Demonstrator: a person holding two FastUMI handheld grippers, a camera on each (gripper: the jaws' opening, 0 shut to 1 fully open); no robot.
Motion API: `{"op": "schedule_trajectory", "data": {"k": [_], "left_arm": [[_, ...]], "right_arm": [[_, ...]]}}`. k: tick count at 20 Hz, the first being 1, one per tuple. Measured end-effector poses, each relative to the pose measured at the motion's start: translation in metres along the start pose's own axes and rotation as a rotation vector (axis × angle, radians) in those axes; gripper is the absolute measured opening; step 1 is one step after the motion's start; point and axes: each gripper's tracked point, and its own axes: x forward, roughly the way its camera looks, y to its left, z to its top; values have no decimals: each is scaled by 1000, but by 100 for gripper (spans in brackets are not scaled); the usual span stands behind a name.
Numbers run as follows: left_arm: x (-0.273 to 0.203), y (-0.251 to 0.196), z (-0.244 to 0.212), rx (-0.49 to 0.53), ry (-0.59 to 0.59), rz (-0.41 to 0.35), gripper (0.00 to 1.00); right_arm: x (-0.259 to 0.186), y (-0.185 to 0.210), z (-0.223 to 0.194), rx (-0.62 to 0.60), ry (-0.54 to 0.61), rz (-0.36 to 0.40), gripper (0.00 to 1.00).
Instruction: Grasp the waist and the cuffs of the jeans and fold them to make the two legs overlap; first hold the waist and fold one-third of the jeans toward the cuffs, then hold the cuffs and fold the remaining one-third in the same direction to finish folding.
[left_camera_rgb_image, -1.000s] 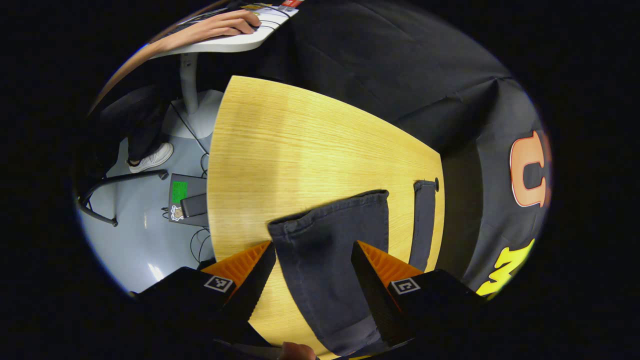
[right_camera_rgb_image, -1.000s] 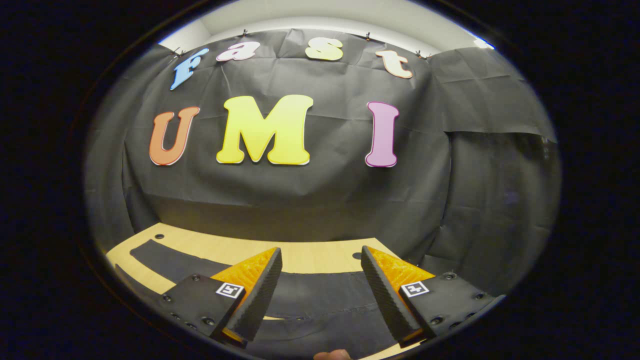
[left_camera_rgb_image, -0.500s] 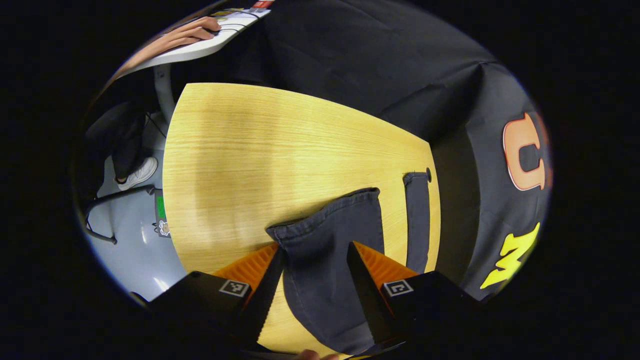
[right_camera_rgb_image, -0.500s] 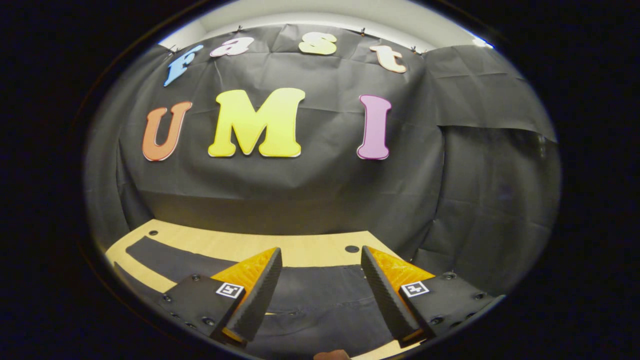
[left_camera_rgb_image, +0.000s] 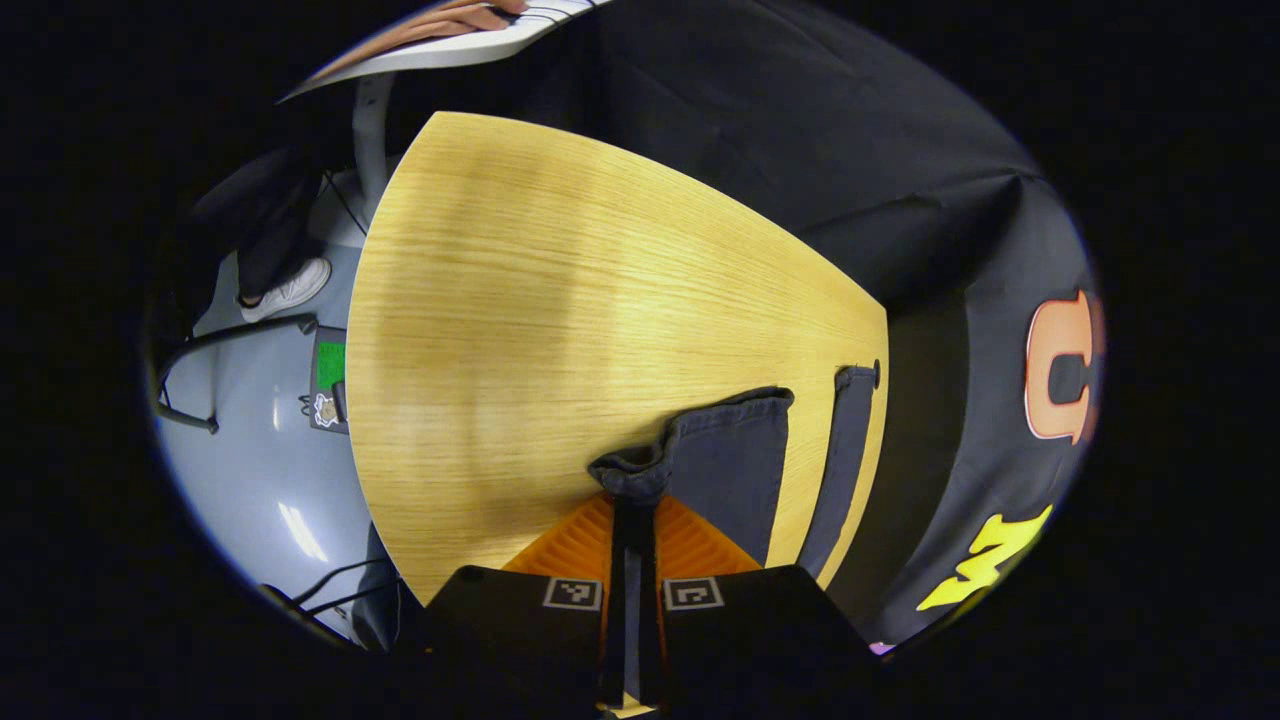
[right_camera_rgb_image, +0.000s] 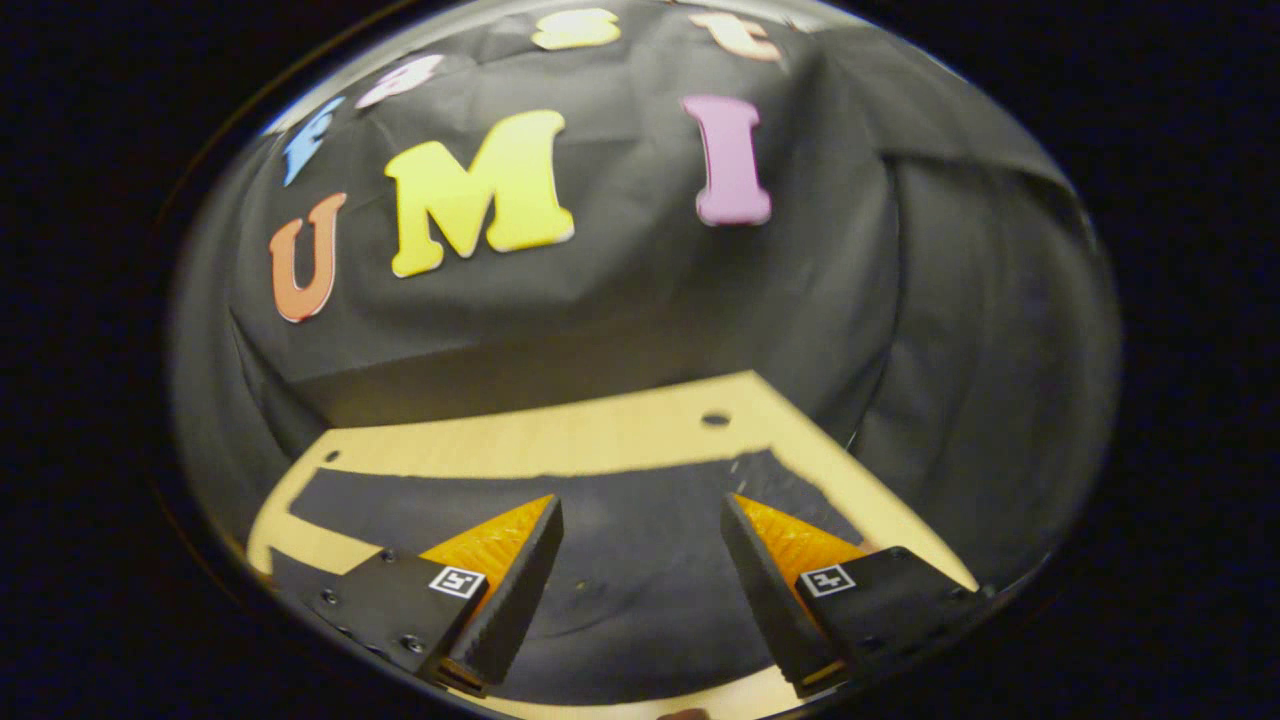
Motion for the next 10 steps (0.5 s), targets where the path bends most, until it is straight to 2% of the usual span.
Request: {"op": "schedule_trajectory", "data": {"k": [1, 4, 6, 10], "left_arm": [[0, 0, 0, 2, 2, 6, 8], [1, -1, -1, -13, 14, -8, 7], [1, -1, -1, -21, 12, -18, 7], [2, -3, 0, -21, 16, -15, 7]], "right_arm": [[5, -22, -8, 86, 72, -26, 95], [13, -115, -33, 339, 243, -215, 96], [9, -167, -50, 418, 300, -332, 98], [18, -197, -81, 551, 400, -396, 98]]}}
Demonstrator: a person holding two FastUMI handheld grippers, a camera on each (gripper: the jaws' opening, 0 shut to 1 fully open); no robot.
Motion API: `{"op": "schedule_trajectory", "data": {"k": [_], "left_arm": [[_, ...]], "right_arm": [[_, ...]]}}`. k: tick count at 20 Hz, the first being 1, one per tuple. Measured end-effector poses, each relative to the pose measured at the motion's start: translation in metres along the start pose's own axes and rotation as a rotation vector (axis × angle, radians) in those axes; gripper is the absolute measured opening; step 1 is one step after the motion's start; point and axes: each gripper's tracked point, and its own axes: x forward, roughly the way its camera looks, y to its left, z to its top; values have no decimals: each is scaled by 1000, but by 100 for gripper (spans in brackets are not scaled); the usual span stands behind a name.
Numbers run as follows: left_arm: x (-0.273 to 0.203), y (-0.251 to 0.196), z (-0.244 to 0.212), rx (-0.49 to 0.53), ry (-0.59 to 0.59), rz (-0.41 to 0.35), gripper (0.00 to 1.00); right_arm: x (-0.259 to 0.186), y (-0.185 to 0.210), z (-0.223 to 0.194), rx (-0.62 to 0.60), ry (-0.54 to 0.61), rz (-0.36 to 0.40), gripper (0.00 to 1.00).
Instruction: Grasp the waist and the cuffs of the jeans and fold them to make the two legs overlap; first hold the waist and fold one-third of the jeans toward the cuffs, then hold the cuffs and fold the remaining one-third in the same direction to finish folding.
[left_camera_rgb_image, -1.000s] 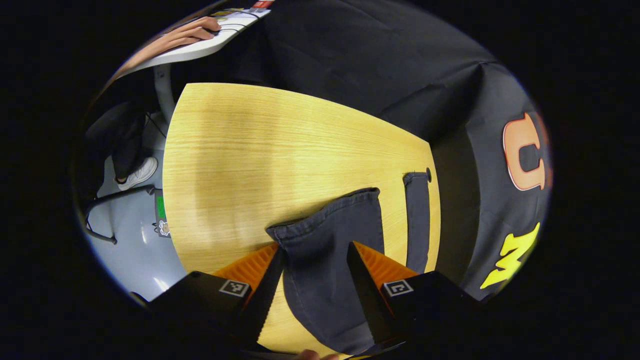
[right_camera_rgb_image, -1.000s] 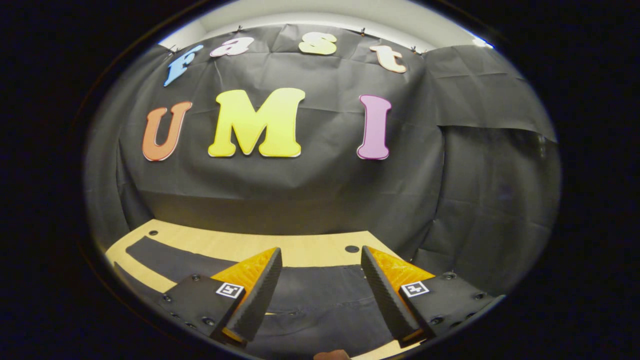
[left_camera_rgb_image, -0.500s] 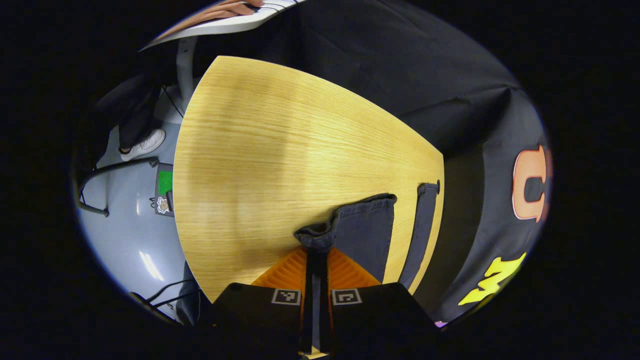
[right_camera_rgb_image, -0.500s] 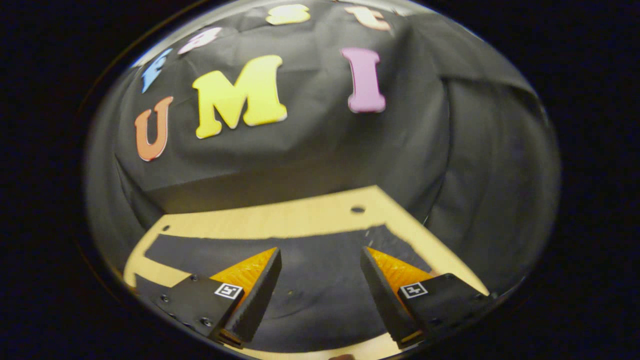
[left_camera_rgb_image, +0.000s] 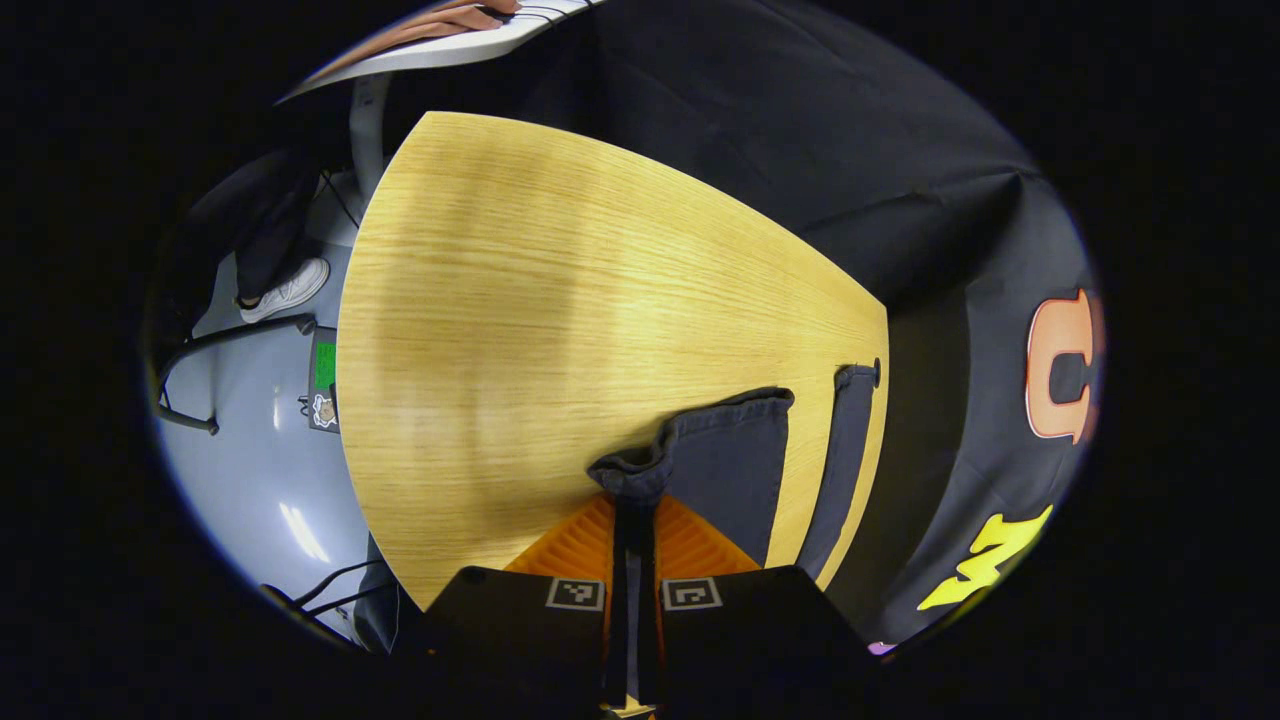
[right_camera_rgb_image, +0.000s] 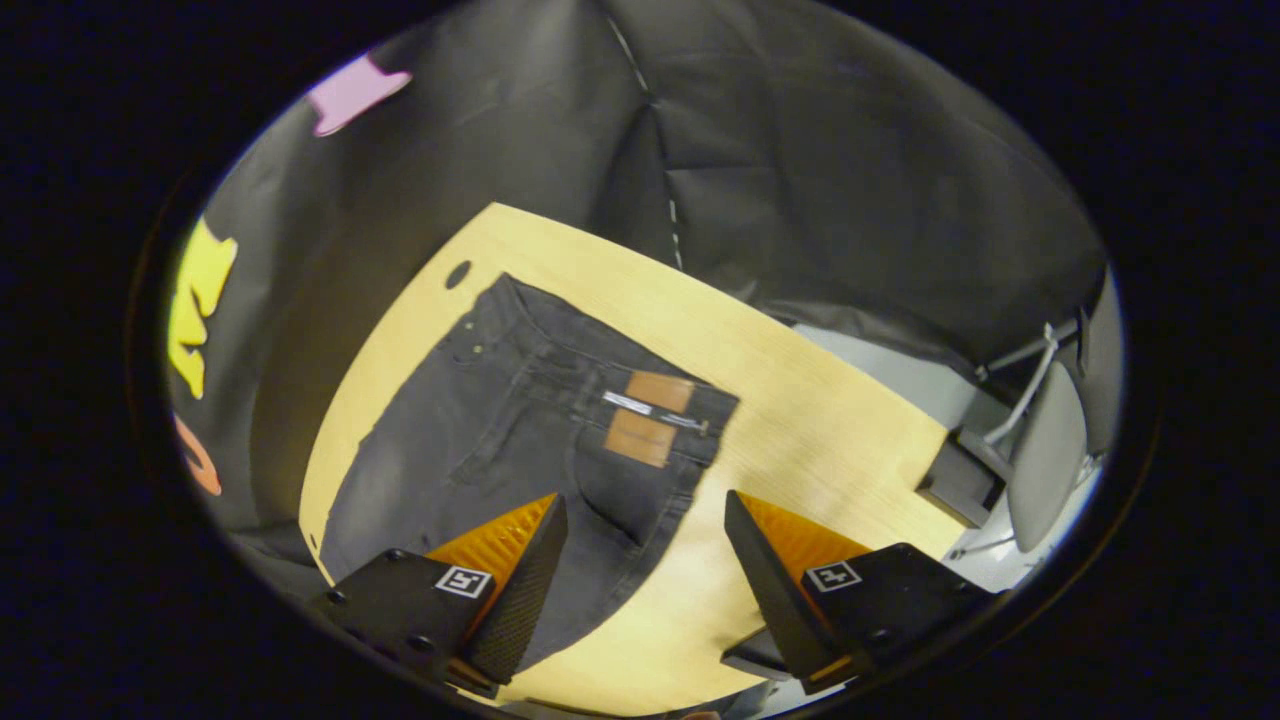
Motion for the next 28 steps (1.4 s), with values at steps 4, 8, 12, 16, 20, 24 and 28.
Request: {"op": "schedule_trajectory", "data": {"k": [4, 8, 12, 16, 20, 24, 28], "left_arm": [[1, -1, -1, -10, 5, -5, 7], [2, -1, -1, -12, 9, 1, 7], [2, -2, -2, -14, 12, 9, 7], [3, -1, -1, -9, 14, 14, 7], [3, -1, -1, -12, 23, 25, 7], [3, -2, -1, 7, 40, 54, 4], [1, -12, -2, -32, 64, 30, 3]], "right_arm": [[17, -9, 4, 82, 38, -14, 98], [23, -5, 22, 73, 19, -25, 92], [33, -9, 23, -15, 22, -99, 93], [34, -19, 26, -3, 34, -131, 38], [35, -17, 28, 53, 14, -69, 5], [27, -13, 31, 93, -5, -2, 0], [12, -2, 39, 176, -18, 93, 1]]}}
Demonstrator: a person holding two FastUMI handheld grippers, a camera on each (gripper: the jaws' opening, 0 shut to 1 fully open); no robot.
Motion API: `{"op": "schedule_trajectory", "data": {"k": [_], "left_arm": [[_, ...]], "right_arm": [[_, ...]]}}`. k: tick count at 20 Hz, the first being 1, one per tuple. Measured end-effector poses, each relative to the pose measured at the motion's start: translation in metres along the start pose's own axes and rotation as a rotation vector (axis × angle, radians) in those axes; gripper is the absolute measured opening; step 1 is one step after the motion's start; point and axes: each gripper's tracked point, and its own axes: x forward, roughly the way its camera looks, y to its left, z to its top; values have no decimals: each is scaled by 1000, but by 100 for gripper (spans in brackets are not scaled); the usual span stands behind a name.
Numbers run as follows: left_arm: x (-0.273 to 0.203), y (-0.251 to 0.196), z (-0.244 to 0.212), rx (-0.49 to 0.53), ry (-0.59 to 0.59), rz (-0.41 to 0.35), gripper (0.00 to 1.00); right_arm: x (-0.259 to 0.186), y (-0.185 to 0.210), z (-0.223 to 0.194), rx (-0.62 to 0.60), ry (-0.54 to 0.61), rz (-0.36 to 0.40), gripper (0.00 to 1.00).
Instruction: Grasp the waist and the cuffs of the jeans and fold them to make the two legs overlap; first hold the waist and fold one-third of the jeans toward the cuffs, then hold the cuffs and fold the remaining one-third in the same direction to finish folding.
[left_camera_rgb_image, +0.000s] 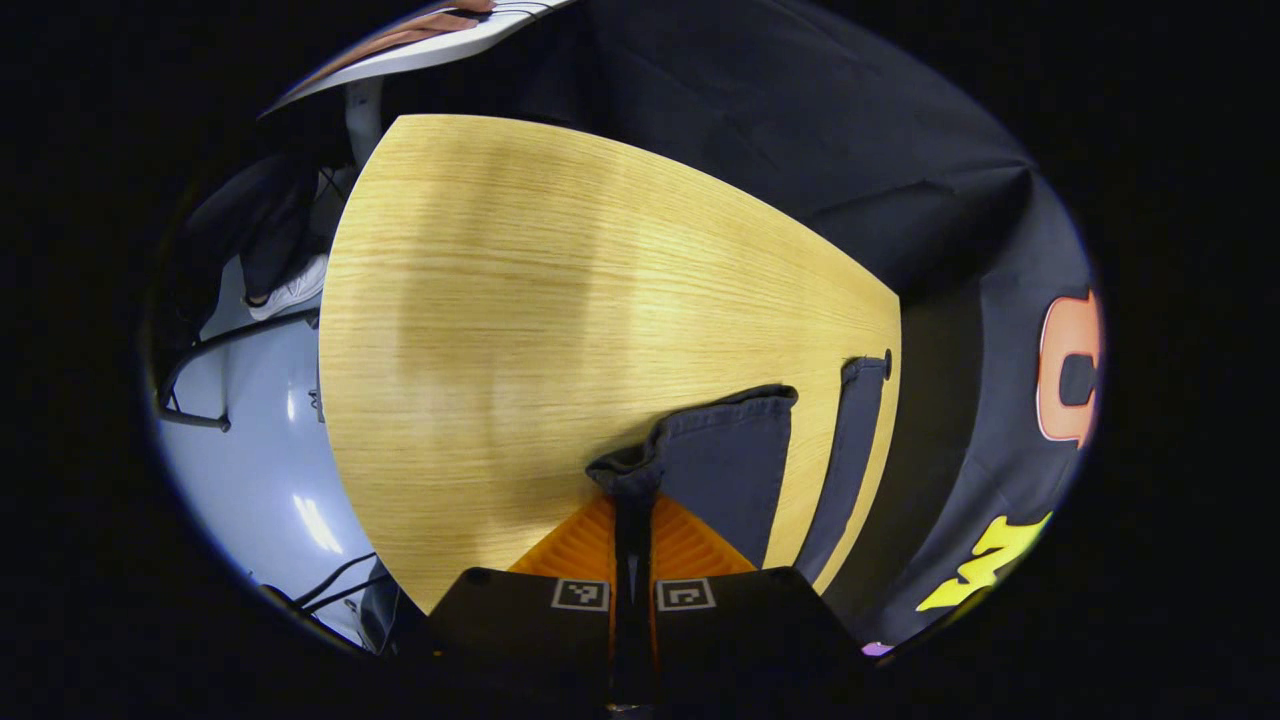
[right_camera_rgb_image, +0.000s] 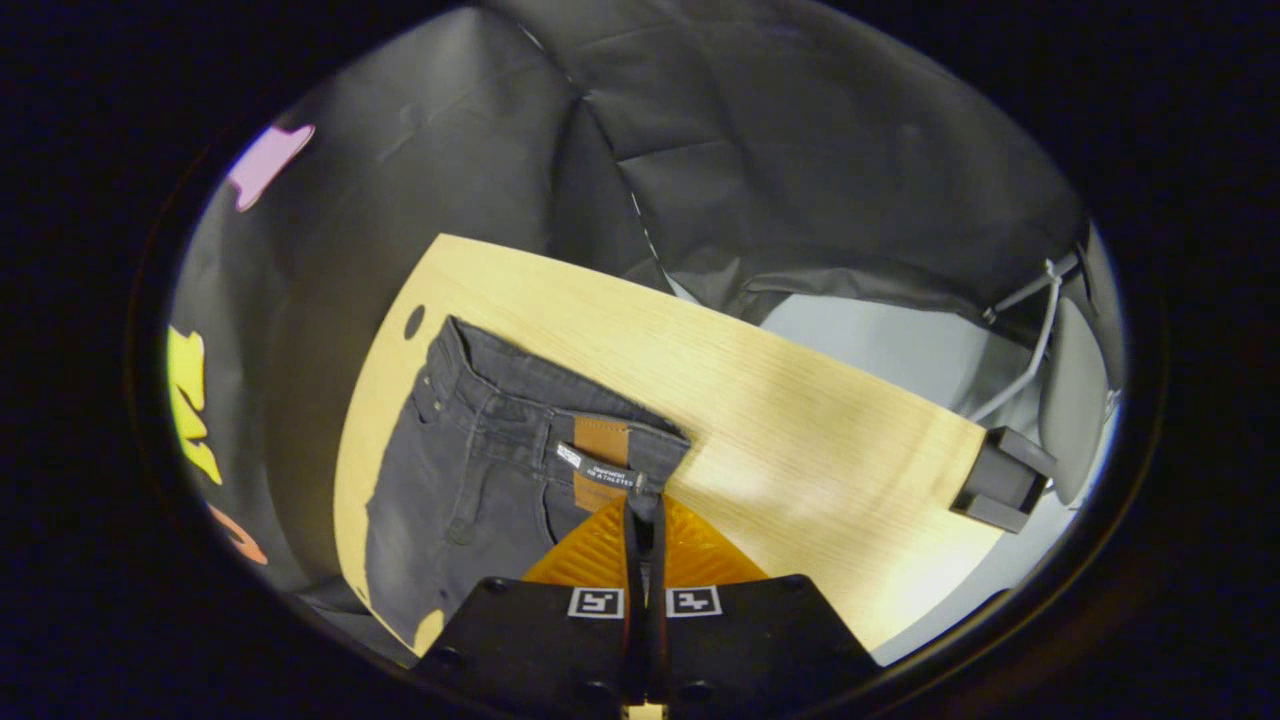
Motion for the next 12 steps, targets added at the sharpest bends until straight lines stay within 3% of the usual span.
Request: {"op": "schedule_trajectory", "data": {"k": [4, 9, 12], "left_arm": [[-12, -24, 2, -43, 24, -53, 3], [-38, -97, 5, -131, 64, -197, 3], [-44, -135, 9, -116, 75, -237, 3]], "right_arm": [[-22, 25, 9, 68, -5, 119, 1], [-40, 68, 28, 191, 23, 276, 0], [-44, 98, 43, 271, 47, 373, 1]]}}
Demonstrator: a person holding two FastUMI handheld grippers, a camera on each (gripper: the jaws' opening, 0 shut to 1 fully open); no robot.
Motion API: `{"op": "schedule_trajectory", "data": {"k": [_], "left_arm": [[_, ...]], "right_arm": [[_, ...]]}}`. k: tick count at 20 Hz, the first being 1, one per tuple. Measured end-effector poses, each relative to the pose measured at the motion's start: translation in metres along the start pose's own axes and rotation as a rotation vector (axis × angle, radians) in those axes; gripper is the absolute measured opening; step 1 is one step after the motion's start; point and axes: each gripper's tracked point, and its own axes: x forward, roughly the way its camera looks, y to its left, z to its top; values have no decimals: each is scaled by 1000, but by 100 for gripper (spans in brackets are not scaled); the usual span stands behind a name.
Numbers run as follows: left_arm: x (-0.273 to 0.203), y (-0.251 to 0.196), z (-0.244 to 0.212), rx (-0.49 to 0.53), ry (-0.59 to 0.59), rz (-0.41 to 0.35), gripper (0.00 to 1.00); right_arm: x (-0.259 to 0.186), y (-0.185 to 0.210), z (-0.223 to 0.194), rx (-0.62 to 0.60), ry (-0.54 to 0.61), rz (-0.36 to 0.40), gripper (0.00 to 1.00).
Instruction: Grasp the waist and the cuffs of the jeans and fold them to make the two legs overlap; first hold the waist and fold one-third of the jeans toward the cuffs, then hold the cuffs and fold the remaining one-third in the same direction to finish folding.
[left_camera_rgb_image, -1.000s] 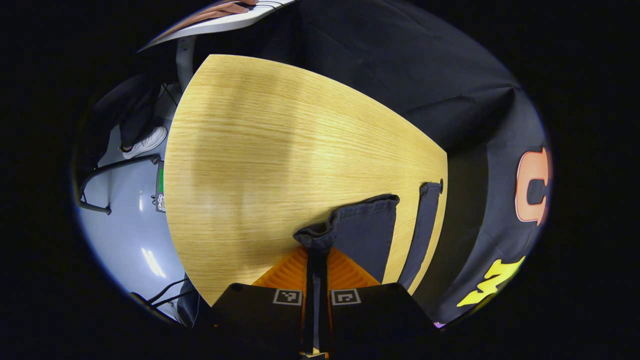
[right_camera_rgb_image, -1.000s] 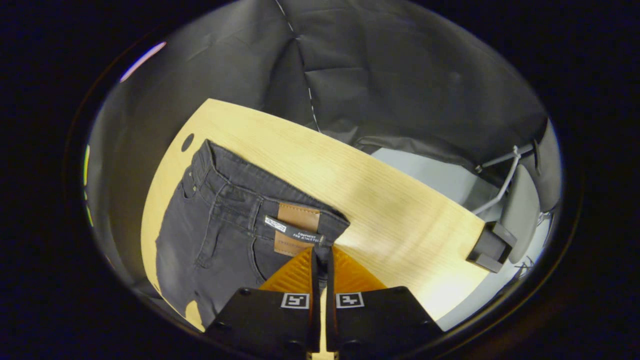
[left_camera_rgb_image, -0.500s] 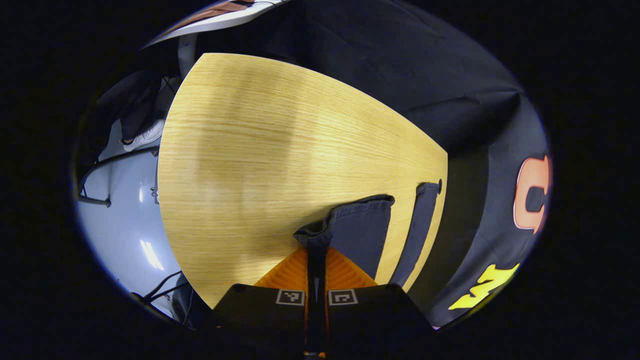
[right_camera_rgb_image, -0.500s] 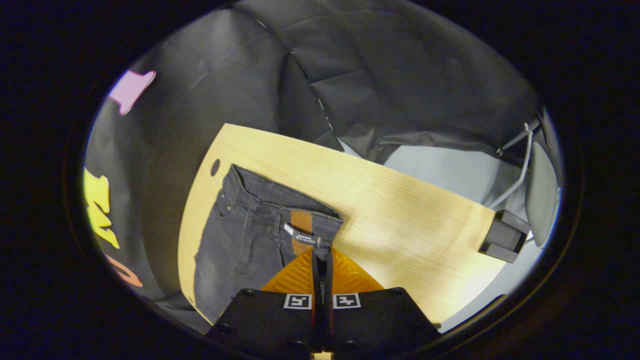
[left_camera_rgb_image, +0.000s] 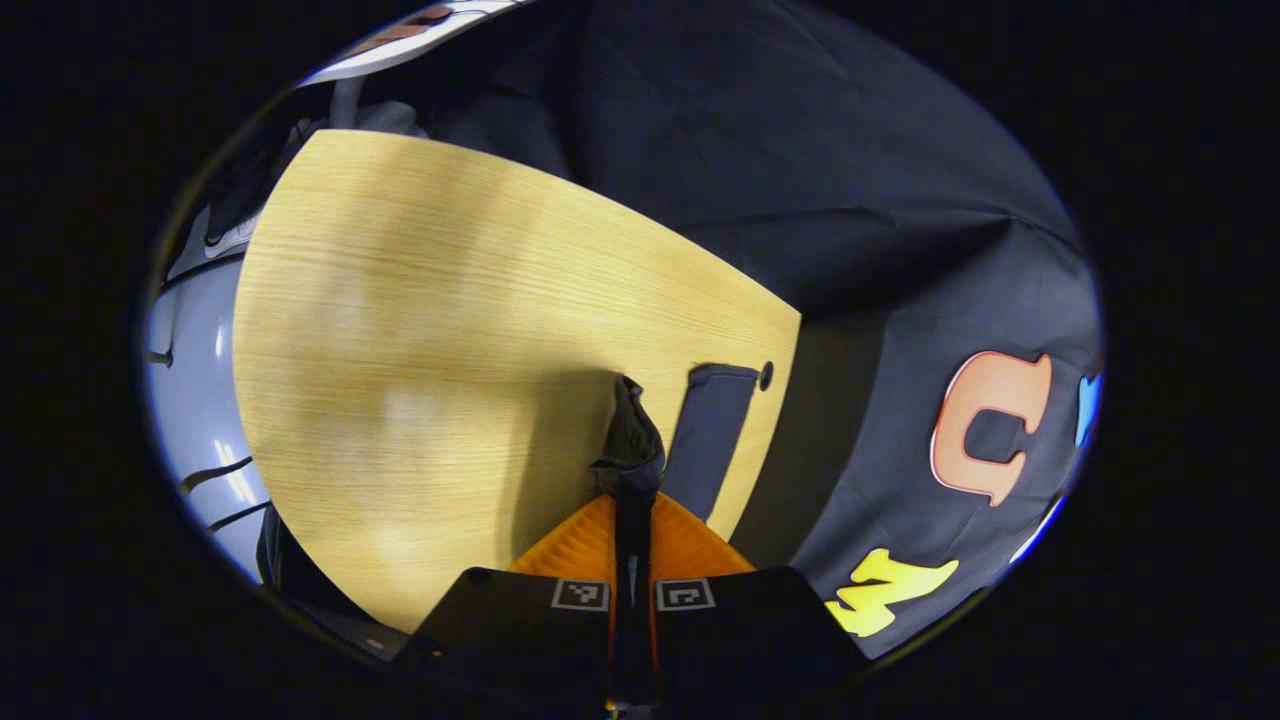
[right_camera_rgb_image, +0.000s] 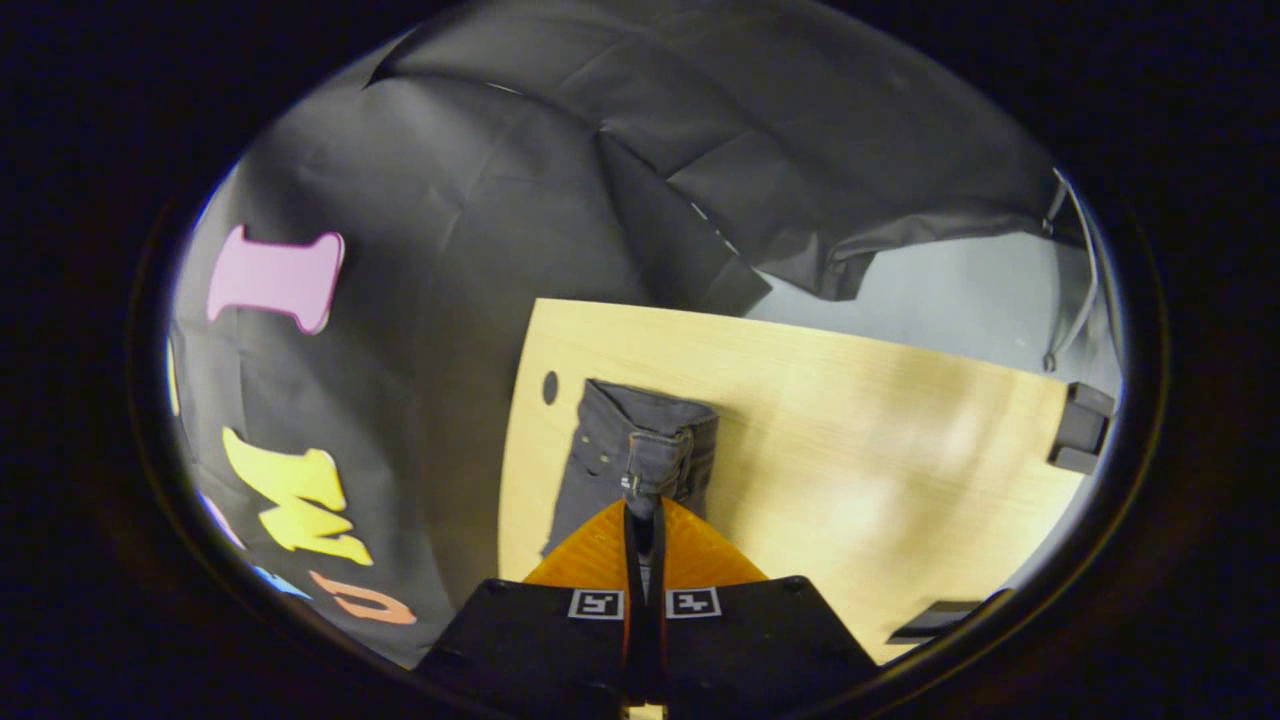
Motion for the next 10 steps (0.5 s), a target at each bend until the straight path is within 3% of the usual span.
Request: {"op": "schedule_trajectory", "data": {"k": [4, 10], "left_arm": [[21, -48, -4, -14, 33, -28, 3], [86, -107, 2, -30, 33, -34, 4]], "right_arm": [[23, 42, 7, 43, 23, 87, 0], [83, 80, 8, 71, 40, 117, 0]]}}
